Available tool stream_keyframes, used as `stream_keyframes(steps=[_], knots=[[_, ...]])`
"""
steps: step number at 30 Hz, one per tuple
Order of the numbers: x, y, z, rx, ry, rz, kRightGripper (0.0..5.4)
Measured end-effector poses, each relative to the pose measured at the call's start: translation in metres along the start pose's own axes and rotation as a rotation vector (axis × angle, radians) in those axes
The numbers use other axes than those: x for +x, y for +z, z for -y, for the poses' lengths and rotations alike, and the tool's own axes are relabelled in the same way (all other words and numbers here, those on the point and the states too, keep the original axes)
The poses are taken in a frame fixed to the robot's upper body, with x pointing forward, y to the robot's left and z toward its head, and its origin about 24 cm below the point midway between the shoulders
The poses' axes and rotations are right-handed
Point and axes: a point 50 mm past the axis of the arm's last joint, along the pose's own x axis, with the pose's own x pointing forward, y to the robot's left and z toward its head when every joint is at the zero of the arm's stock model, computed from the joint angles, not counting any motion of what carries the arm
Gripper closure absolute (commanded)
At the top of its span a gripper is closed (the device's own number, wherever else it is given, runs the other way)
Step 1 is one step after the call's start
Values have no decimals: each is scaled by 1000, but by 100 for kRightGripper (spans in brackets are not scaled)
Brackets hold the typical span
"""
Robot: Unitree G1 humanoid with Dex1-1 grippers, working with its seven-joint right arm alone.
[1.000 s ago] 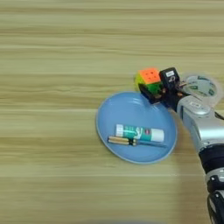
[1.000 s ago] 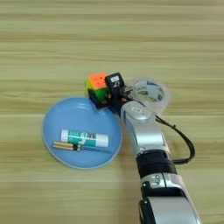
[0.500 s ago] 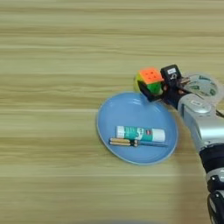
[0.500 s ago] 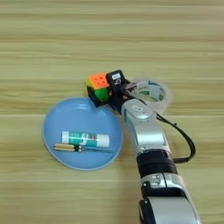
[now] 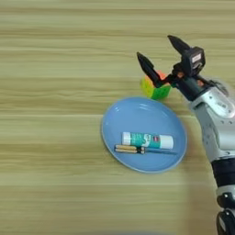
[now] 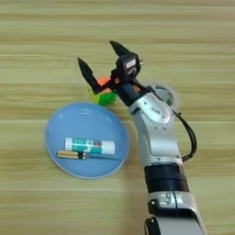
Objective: Move the objects on the table
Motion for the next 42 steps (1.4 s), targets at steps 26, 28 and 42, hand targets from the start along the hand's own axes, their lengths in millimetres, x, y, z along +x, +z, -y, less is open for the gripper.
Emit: stream_keyframes(steps=[26, 28, 42], knots=[[-73, 0, -10, -10, 542, -268, 3], [-75, 0, -9, -15, 552, -290, 3], [-82, -21, -27, -87, 714, -512, 3]])
